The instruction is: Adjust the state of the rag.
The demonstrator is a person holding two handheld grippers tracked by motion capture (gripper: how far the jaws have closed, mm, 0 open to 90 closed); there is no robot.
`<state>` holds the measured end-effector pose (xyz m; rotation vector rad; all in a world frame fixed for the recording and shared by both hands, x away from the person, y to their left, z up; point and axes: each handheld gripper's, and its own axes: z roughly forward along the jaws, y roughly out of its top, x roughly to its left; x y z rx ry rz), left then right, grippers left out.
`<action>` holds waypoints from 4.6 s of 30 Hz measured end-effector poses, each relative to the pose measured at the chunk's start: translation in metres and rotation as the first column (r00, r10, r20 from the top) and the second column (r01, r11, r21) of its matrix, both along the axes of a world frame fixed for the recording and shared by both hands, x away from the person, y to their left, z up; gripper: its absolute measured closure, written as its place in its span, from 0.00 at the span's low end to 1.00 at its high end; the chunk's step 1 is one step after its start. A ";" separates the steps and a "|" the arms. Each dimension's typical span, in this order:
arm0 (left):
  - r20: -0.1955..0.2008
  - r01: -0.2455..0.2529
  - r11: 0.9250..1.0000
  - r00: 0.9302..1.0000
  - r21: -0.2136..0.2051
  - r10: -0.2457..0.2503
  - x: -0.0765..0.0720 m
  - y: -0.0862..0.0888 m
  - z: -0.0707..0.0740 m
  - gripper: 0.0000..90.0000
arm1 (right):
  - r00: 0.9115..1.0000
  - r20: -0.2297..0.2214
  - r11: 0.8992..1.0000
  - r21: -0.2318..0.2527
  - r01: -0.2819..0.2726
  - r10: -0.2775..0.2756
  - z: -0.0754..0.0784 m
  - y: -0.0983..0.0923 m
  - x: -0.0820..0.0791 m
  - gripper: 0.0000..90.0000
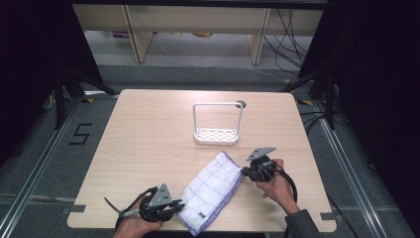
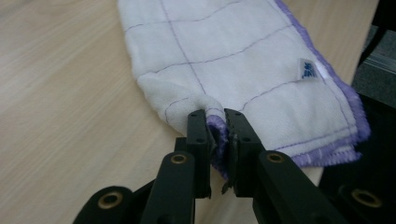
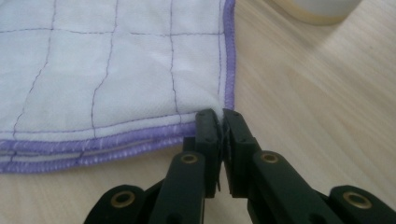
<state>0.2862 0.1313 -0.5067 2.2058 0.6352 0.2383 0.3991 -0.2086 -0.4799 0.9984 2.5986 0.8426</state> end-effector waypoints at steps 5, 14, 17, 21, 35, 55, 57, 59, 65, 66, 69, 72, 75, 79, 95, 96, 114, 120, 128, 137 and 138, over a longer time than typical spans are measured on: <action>-0.008 0.002 1.000 1.000 -0.026 -0.002 -0.007 -0.012 -0.001 0.89 | 1.000 0.008 1.000 -0.022 -0.011 0.011 0.003 0.010 0.018 0.96; -0.023 0.055 0.997 0.998 -0.060 -0.056 -0.013 -0.045 -0.003 0.84 | 1.000 -0.008 0.999 -0.033 -0.023 0.023 0.000 0.025 0.050 0.95; -0.017 0.067 0.993 0.997 -0.096 -0.069 -0.012 -0.049 -0.002 0.80 | 1.000 -0.005 0.999 -0.031 -0.015 0.015 -0.002 0.026 0.056 0.91; 0.000 0.058 0.987 0.998 -0.152 -0.058 -0.008 -0.045 0.011 0.56 | 0.996 0.040 0.997 -0.010 0.074 -0.074 0.002 0.017 0.054 0.72; 0.005 -0.187 0.970 0.982 -0.153 0.190 0.125 -0.042 0.026 0.47 | 0.980 0.015 0.974 0.111 0.195 -0.198 0.009 0.006 0.052 0.59; -0.066 -0.239 0.966 0.970 -0.097 0.233 0.167 -0.061 0.003 0.46 | 0.997 -0.003 0.996 -0.062 0.071 -0.071 -0.001 0.015 0.047 0.98; -0.070 -0.237 0.966 0.970 -0.100 0.231 0.169 -0.063 0.002 0.47 | 0.998 -0.009 0.997 -0.059 0.059 -0.060 -0.008 0.016 0.050 0.97; -0.069 -0.233 0.968 0.971 -0.092 0.228 0.170 -0.065 0.002 0.47 | 0.998 -0.019 0.997 -0.055 0.059 -0.060 -0.006 0.015 0.050 0.94; -0.085 -0.232 0.967 0.971 -0.102 0.224 0.176 -0.070 0.000 0.49 | 0.985 0.006 0.985 0.017 0.172 -0.173 0.005 0.007 0.048 0.60; -0.087 -0.237 0.966 0.970 -0.105 0.229 0.176 -0.071 -0.001 0.49 | 0.985 0.006 0.985 0.017 0.172 -0.173 0.005 0.007 0.048 0.60; -0.085 -0.231 0.968 0.971 -0.098 0.223 0.179 -0.075 -0.003 0.49 | 0.981 0.002 0.979 0.065 0.194 -0.195 0.005 0.005 0.048 0.57; -0.076 -0.236 0.967 0.970 -0.092 0.230 0.181 -0.079 -0.004 0.50 | 0.978 -0.026 0.976 0.057 0.208 -0.207 0.004 0.006 0.048 0.55; -0.059 -0.221 0.973 0.974 -0.071 0.217 0.182 -0.081 -0.006 0.53 | 0.974 -0.047 0.975 0.031 0.222 -0.221 -0.003 0.010 0.050 0.53; -0.028 -0.194 0.980 0.981 -0.034 0.193 0.181 -0.082 -0.008 0.57 | 0.975 -0.045 0.976 -0.028 0.215 -0.216 -0.010 0.016 0.048 0.54; -0.002 -0.134 0.991 0.991 -0.014 0.134 0.175 -0.085 -0.009 0.84 | 0.972 -0.068 0.974 0.022 0.225 -0.223 -0.012 0.019 0.050 0.50; -0.003 -0.134 0.991 0.991 -0.017 0.134 0.175 -0.085 -0.009 0.85 | 0.972 -0.075 0.974 0.017 0.224 -0.222 -0.014 0.019 0.051 0.50; -0.007 -0.125 0.990 0.992 -0.061 0.124 0.171 -0.075 0.000 0.94 | 0.992 -0.026 0.984 0.123 0.128 -0.126 -0.009 0.024 0.043 0.92; 0.005 -0.122 0.988 0.992 -0.095 0.124 0.165 -0.069 0.013 0.94 | 0.995 0.003 0.985 0.147 0.094 -0.096 0.003 0.023 0.039 0.92; 0.030 -0.118 0.982 0.992 -0.145 0.124 0.154 -0.060 0.032 0.93 | 0.996 0.052 0.983 0.174 0.060 -0.070 0.020 0.026 0.029 0.92; 0.033 -0.118 0.975 0.991 -0.189 0.126 0.144 -0.055 0.044 0.93 | 0.995 0.084 0.982 0.188 0.029 -0.045 0.028 0.027 0.024 0.92; 0.031 -0.125 0.972 0.991 -0.197 0.134 0.143 -0.055 0.045 0.93 | 0.996 0.085 0.982 0.189 0.019 -0.036 0.028 0.027 0.024 0.92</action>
